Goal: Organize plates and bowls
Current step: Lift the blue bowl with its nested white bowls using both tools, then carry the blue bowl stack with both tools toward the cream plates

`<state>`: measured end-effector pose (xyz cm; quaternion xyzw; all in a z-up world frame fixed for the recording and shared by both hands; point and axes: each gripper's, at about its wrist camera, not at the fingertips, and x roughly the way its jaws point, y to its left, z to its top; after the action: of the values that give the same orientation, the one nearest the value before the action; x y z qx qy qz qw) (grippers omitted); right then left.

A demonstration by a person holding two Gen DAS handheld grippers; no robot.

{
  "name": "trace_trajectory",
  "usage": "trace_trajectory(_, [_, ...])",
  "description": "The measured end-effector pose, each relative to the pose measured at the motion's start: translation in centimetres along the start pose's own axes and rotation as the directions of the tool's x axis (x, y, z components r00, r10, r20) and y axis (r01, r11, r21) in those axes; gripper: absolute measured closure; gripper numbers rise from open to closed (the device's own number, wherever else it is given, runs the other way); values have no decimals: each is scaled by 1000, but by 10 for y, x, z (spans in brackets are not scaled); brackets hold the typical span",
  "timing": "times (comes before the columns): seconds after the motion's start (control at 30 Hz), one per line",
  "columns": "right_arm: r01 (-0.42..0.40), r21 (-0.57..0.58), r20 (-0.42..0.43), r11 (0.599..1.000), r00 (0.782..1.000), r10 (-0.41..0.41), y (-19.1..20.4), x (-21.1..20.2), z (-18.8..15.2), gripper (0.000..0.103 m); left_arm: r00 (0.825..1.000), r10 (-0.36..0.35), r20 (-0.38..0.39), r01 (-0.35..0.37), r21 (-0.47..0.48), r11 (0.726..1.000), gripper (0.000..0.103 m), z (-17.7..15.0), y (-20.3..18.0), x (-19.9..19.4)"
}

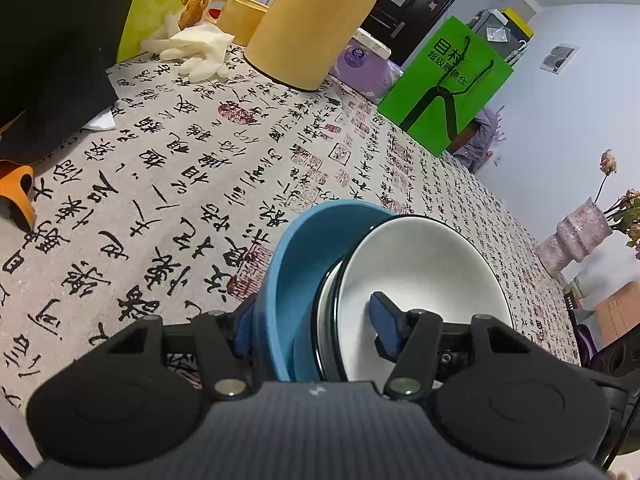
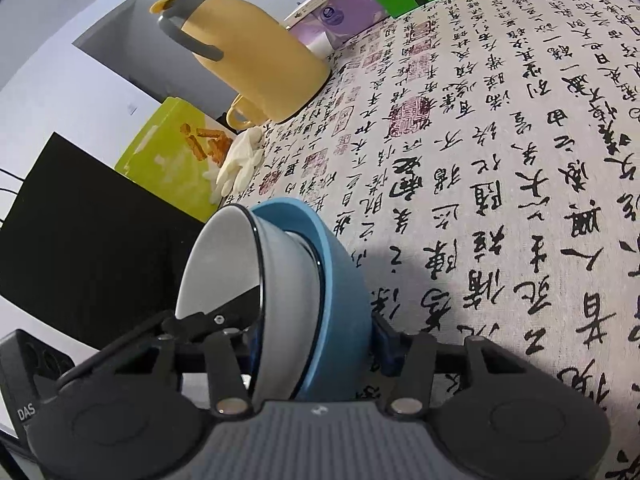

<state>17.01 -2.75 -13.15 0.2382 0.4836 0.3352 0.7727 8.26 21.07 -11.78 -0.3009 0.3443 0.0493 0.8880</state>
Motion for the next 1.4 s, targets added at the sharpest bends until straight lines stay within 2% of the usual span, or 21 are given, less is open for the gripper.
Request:
trace_trajectory(0.2, [9,10,5,1000,1000,-9,-1,-3,-1,57,1000,4,5,-4,4,1000,44,0,-2,-1])
trace_trajectory(0.9, [4,27,13,1000,1000,-4,-5,-18,-1,57,1000,7,3,-7,13,1000,43,0,-10,-2])
trace_trajectory(1.4, [-7,25,36,1000,999,7,-3,-39,-4,57,1000,7,17,-7,41,999,43,-3,-30,-14])
